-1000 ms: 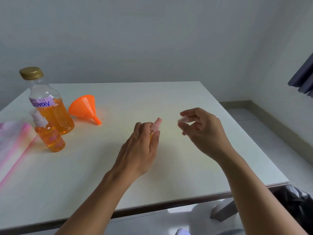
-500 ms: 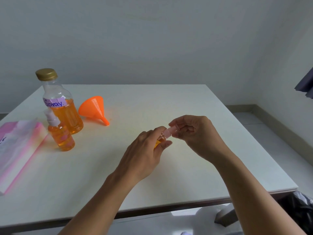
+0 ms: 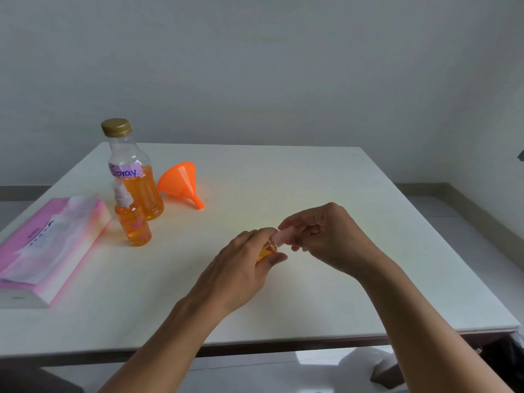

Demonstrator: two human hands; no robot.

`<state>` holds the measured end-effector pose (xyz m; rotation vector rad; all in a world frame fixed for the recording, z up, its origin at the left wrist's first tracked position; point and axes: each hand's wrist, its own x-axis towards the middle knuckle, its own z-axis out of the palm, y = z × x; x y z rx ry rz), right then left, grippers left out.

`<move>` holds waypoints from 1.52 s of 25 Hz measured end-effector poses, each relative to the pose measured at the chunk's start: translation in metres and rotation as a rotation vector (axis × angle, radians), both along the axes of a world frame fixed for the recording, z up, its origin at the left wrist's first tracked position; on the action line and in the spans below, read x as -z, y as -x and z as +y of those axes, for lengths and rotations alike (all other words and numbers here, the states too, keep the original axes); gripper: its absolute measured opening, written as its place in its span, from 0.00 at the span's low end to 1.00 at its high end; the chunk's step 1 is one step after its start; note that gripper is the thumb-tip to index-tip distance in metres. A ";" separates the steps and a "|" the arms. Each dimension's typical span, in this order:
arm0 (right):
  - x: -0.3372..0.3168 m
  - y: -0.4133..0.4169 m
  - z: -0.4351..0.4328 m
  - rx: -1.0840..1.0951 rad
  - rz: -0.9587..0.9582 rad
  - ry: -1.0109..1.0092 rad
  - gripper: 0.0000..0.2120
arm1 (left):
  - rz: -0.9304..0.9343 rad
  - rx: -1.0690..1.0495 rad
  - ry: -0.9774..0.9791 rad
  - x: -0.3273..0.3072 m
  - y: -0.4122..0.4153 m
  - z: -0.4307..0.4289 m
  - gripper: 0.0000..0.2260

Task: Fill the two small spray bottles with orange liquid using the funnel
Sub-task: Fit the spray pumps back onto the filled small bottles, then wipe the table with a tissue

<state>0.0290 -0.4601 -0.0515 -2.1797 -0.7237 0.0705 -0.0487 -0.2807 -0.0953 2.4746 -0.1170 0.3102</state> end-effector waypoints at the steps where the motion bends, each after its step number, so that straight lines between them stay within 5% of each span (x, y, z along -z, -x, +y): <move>1: -0.001 0.002 0.003 -0.001 0.012 -0.049 0.12 | 0.002 -0.020 0.021 -0.003 0.002 0.003 0.21; 5: 0.001 0.006 0.012 0.009 0.110 -0.112 0.21 | -0.054 -0.091 0.142 -0.018 0.013 0.026 0.18; 9: 0.016 0.005 0.010 0.064 -0.060 0.170 0.18 | -0.178 -0.247 0.210 -0.022 0.029 0.074 0.14; 17: 0.029 0.012 0.039 -0.045 -0.108 0.274 0.13 | -0.215 -0.645 0.202 -0.026 0.067 0.155 0.15; 27: 0.036 0.018 0.068 -0.153 -0.143 0.318 0.12 | -0.100 -0.709 0.130 -0.016 0.067 0.165 0.20; 33: 0.035 0.031 0.084 -0.233 -0.191 0.321 0.11 | -0.090 -0.571 0.136 -0.034 0.085 0.175 0.29; 38: 0.038 0.049 0.108 -0.329 -0.226 0.310 0.11 | -0.133 -0.767 0.026 -0.036 0.120 0.221 0.25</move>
